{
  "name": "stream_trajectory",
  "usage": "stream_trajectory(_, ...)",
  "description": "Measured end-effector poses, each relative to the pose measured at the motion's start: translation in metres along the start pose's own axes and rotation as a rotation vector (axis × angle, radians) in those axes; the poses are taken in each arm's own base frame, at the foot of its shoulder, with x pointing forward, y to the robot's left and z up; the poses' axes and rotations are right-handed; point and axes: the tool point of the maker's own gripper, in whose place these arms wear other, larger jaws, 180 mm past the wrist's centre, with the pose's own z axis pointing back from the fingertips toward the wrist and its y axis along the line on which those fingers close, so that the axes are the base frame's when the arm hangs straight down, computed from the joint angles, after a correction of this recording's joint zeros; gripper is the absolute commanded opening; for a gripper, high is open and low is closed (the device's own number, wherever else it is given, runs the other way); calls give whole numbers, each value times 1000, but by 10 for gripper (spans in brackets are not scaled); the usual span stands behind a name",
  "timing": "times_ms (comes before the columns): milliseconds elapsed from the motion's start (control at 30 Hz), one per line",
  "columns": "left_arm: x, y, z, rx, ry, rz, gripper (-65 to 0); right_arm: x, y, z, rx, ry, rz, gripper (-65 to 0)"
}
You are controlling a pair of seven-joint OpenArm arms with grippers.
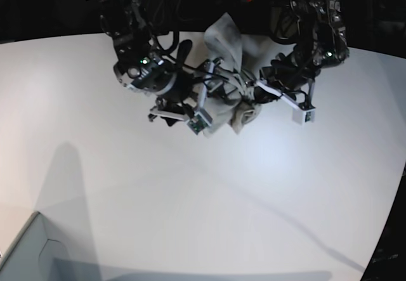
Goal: Layout the t-shirt on the table in an organized manner, then fold the t-shirt properly
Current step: 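Carry the lifted shirt to the table center, grasp it with right gripper, then pull the shirt apart, right gripper dragging its edge away from left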
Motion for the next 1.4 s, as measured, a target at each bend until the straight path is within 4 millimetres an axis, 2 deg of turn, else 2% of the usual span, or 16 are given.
stream_trajectory(100, 0, 0, 0, 0, 0, 0, -648, -2, 2, 0, 3, 4, -3, -476)
stream_trajectory(200, 0, 0, 0, 0, 0, 0, -648, -1, 1, 0, 2, -1, -3, -650)
stream_trajectory(367, 1, 4, 1, 8, -3, 3, -648, 5, -5, 5, -17, -21, -9, -650)
stream_trajectory(433, 6, 16, 6, 27, -17, 22, -648, 20, -23, 20, -68, -74, -9, -650)
stream_trajectory(533, 18, 51, 19, 111, -71, 57, -648, 48, -56, 45, -166, -165, 4, -650)
stream_trajectory(633, 31, 73, 30, 165, -129, 69, -648, 63, -86, 63, -246, -207, 13, -650)
stream_trajectory(800, 37, 78, 32, 173, -133, 55, -648, 59, -117, 80, -327, -205, -5, -650)
stream_trajectory(900, 40, 75, 32, 166, -136, 56, -648, 61, -145, 96, -406, -230, -42, -650)
stream_trajectory(1000, 54, 78, 36, 162, -177, 76, -648, 61, -167, 110, -468, -244, -73, -650)
stream_trajectory(1167, 77, 94, 47, 208, -240, 90, -648, 62, -196, 131, -554, -267, -105, -650)
stream_trajectory(1267, 81, 96, 47, 212, -248, 102, -648, 60, -199, 133, -562, -265, -112, -650)
stream_trajectory(1400, 90, 86, 44, 164, -293, 160, -648, 54, -197, 131, -558, -256, -119, -650)
